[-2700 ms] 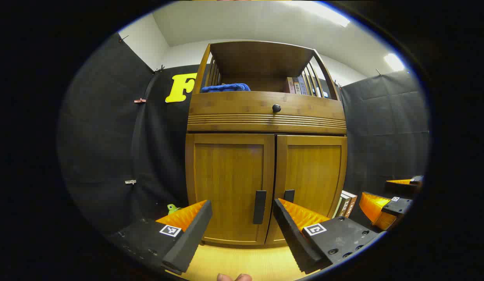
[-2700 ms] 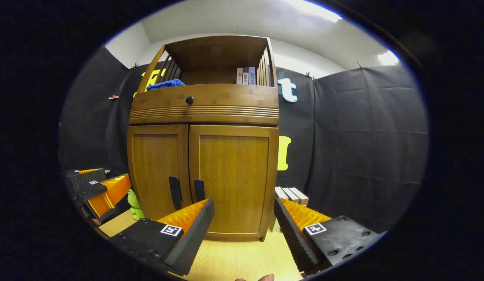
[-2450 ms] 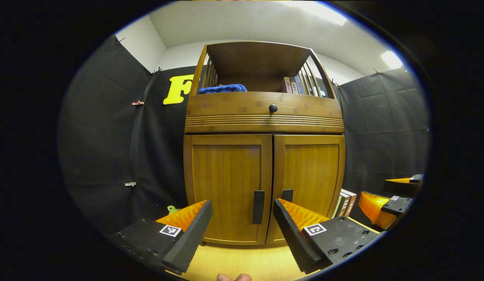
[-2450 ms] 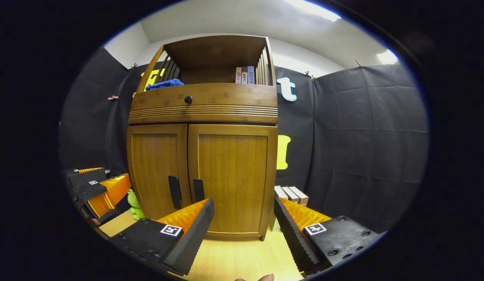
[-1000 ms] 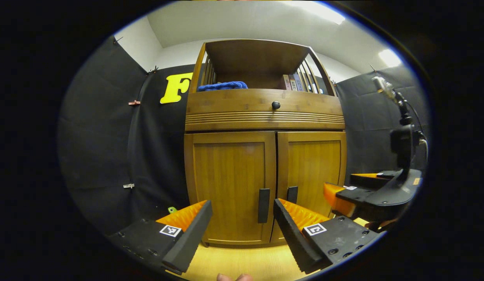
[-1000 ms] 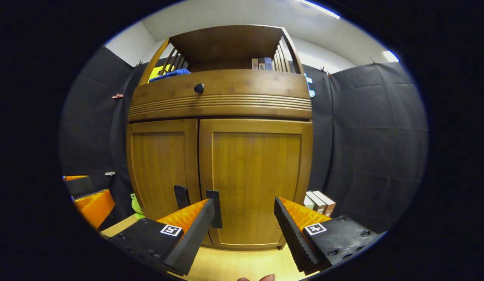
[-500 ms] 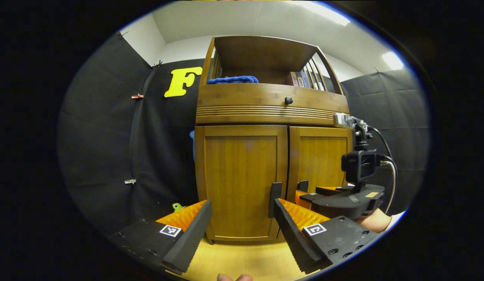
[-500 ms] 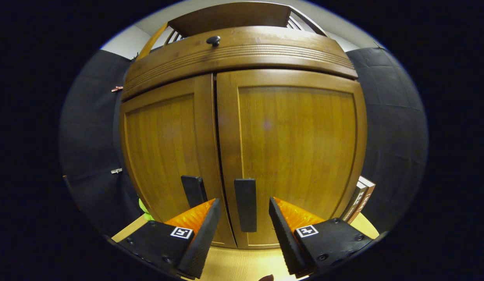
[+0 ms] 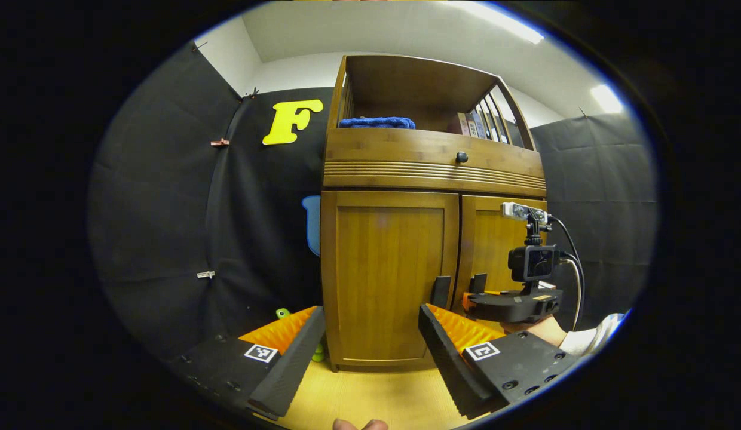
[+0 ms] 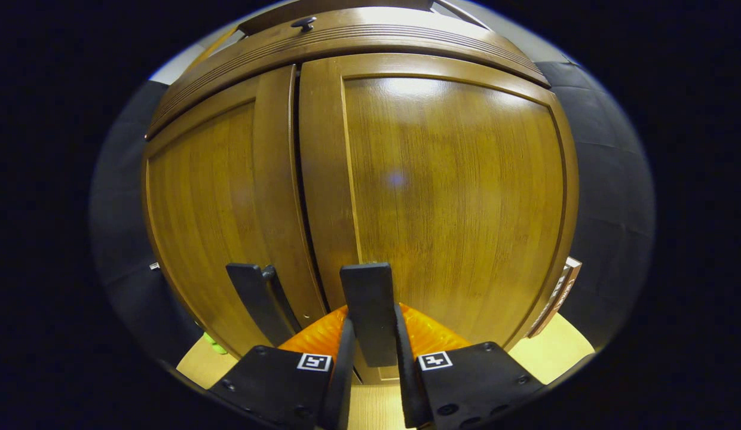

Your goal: Open the right door of the double-door shoe cabinet with the right hand, and open the left door with the left hand.

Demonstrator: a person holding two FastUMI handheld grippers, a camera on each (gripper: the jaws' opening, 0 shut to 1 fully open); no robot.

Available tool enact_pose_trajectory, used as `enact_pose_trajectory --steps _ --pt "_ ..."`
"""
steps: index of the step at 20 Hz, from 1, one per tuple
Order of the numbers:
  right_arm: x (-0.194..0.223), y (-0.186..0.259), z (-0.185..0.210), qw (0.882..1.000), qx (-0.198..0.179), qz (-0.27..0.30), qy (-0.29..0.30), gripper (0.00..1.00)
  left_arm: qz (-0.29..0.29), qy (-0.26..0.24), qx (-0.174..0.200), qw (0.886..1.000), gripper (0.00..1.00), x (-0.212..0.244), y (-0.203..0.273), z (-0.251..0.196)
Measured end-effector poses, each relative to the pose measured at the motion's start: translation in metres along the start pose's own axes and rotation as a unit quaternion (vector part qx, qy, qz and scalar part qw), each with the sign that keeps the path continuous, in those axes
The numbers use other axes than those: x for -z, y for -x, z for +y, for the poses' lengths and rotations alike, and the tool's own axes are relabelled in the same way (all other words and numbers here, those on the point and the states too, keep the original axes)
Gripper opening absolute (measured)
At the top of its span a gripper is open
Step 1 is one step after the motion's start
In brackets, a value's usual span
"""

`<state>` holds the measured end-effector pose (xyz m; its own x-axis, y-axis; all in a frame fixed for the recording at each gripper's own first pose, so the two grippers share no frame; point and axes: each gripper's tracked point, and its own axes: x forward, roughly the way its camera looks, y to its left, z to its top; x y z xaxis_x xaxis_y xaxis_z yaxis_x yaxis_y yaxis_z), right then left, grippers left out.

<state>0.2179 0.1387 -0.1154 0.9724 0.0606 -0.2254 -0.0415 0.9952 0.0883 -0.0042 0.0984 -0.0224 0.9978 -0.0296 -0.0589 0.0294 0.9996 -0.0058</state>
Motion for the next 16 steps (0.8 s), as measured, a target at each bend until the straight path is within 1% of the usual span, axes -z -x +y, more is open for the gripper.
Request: enact_pose_trajectory --steps 1,2,4,6,8,10,16 --pt "0.001 -0.001 -0.001 1.000 0.000 -0.001 0.004 0.31 0.000 -0.001 0.001 1.000 0.98 0.002 0.001 0.000" --pt "0.003 0.000 -0.001 1.000 -0.003 0.004 0.009 0.31 0.000 -0.003 0.002 1.000 0.98 0.001 0.001 0.001" --pt "0.005 0.003 -0.001 1.000 -0.010 0.009 0.000 0.23 -0.002 -0.002 0.006 1.000 0.98 -0.001 0.003 -0.001" --pt "0.004 0.012 -0.001 1.000 -0.019 0.007 -0.003 0.23 -0.007 0.001 0.012 1.000 0.98 -0.004 0.004 -0.005" --pt "0.004 0.030 -0.004 1.000 -0.029 0.004 -0.008 0.23 -0.014 0.004 0.020 1.000 0.98 -0.009 0.005 -0.012" --pt "0.006 0.048 -0.011 0.999 -0.037 0.001 -0.013 0.23 -0.015 0.006 0.032 0.999 0.97 -0.011 0.005 -0.022" --pt "0.011 0.097 -0.035 0.999 -0.052 0.004 -0.015 0.23 -0.022 0.000 0.046 0.999 0.98 -0.015 0.005 -0.058"
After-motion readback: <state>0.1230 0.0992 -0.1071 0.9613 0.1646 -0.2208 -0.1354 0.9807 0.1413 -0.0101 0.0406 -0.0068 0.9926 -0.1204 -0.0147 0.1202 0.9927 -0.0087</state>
